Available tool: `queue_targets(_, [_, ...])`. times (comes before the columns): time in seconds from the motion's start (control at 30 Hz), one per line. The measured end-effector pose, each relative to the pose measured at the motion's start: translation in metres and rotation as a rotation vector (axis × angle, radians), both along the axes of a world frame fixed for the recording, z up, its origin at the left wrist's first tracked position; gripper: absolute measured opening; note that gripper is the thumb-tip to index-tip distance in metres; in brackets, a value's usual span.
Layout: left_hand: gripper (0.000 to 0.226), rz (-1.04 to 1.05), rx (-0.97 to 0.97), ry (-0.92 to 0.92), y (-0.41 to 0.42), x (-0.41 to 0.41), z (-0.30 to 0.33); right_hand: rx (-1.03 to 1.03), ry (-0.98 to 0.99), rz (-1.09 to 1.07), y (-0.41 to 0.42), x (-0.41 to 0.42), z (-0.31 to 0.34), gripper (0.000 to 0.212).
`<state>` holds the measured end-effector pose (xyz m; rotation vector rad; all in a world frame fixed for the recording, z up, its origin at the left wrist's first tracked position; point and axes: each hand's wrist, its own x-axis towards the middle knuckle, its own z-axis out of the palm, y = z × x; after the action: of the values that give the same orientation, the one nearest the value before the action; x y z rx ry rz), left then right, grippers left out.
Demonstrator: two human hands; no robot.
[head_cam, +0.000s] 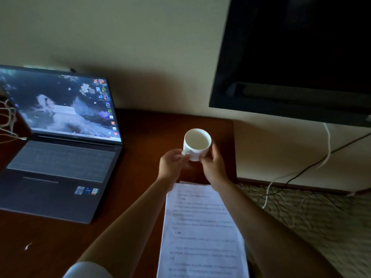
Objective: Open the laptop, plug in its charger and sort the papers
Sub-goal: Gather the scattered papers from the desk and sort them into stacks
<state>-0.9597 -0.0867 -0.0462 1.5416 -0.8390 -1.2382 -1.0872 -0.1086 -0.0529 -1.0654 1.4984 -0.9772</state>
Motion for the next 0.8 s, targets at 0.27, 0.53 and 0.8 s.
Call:
queue_targets(0.27, [0.013, 0.046, -0.009, 0.084, -0.071, -0.043, -0.020, -0.088, 0.019, -0.007, -0.046, -0.047, -0.023, 0.064])
queue_targets(0.53, [0.014, 0.019, -0.014, 0.092, -0.120, -0.049, -0.031, -0.145, 0.058, 0.016, -0.082, -0.055, -0.036, 0.066])
queue_targets(0.8, [0.014, -0.019, -0.032, 0.122, -0.142, -0.064, -0.026, -0.141, -0.025, -0.054, -0.092, -0.061, -0.031, 0.071])
